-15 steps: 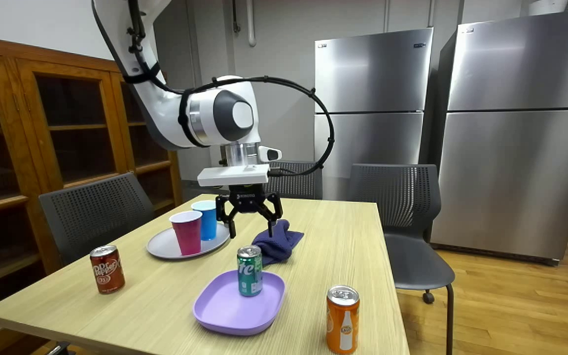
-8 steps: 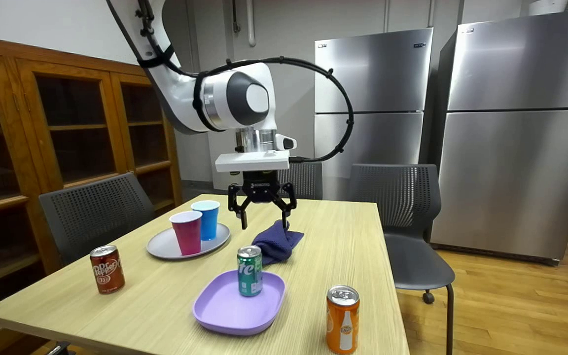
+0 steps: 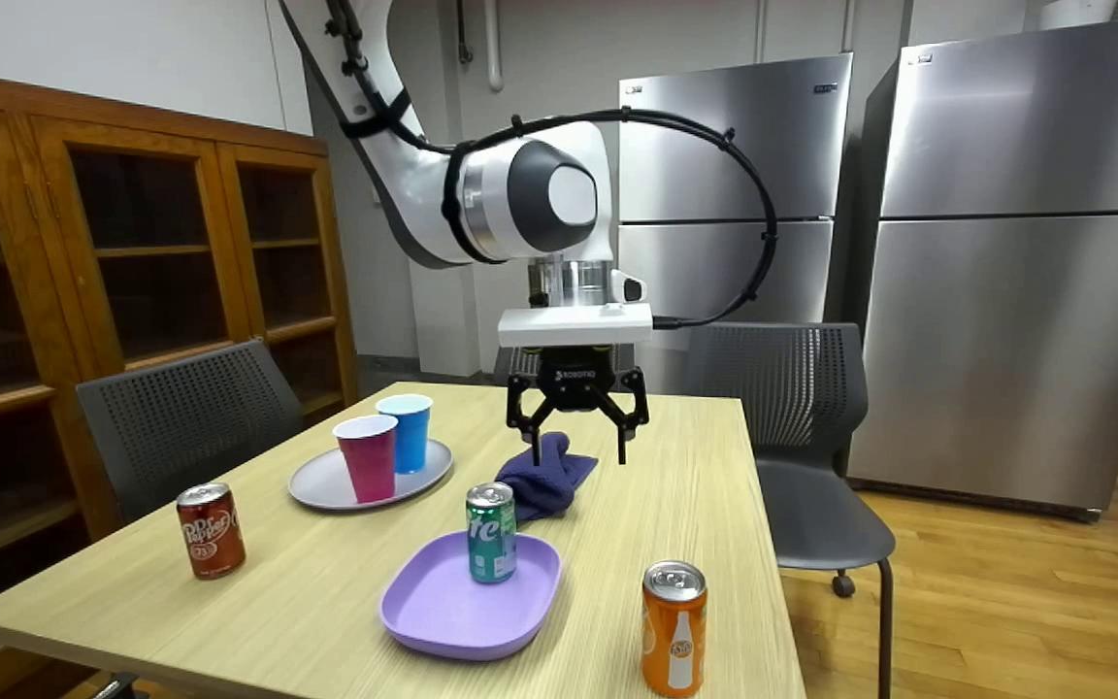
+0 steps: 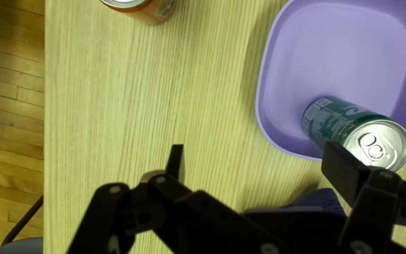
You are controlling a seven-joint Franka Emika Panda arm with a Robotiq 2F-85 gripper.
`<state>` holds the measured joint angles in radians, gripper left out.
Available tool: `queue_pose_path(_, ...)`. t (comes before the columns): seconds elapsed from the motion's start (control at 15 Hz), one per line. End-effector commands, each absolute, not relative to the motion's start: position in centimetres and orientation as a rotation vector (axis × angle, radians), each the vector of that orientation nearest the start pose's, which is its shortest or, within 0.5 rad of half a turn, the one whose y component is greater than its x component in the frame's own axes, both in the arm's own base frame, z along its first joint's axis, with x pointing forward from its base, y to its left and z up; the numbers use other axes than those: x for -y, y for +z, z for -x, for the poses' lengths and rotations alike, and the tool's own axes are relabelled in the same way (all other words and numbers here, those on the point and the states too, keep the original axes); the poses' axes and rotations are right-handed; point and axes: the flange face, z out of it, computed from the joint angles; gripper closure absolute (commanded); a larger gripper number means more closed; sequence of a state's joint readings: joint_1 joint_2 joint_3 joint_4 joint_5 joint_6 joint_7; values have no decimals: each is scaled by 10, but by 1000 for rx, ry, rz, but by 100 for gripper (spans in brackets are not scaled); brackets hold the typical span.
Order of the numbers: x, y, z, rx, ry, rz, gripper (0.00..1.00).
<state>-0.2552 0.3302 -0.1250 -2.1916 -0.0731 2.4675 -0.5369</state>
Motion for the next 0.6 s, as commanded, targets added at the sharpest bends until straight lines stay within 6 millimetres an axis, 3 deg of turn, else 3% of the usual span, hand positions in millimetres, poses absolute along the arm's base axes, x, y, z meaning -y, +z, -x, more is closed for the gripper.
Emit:
queue_pose_path(0.0, 207, 230, -514, 349, 138, 3173, 0)
queue_pose_path(0.33, 206, 229, -516, 353, 139, 3172, 0)
queue_pose_path(0.53, 220, 234, -505, 380, 100, 3178, 0)
